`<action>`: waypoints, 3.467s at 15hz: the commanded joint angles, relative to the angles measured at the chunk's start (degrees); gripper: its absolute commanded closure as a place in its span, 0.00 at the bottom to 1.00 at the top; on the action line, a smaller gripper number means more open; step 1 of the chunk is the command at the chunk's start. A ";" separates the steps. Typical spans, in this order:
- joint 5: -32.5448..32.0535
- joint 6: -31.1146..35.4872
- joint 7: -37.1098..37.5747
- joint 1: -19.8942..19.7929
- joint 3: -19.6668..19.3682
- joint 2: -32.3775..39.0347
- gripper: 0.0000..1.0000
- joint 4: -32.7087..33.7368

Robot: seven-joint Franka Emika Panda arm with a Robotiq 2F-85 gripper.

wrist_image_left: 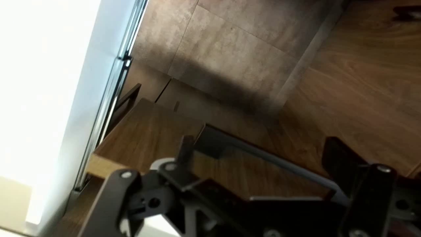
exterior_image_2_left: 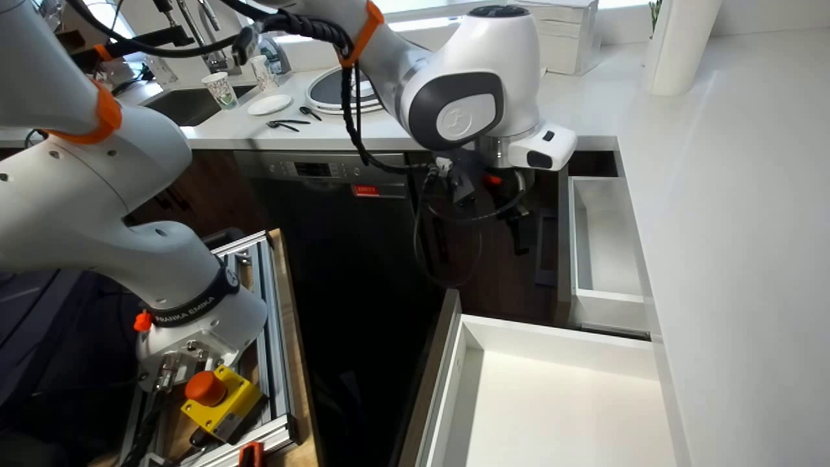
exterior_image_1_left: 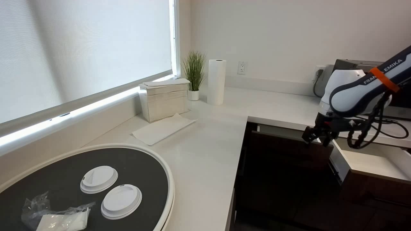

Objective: Open the top cabinet drawer

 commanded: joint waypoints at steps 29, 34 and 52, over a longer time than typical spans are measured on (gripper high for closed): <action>11.52 22.25 18.53 53.41 -50.02 12.16 1.00 6.73; 19.65 16.50 1.19 42.19 -36.27 7.68 1.00 5.06; 33.48 -4.76 -19.53 37.10 -31.23 -0.66 1.00 2.26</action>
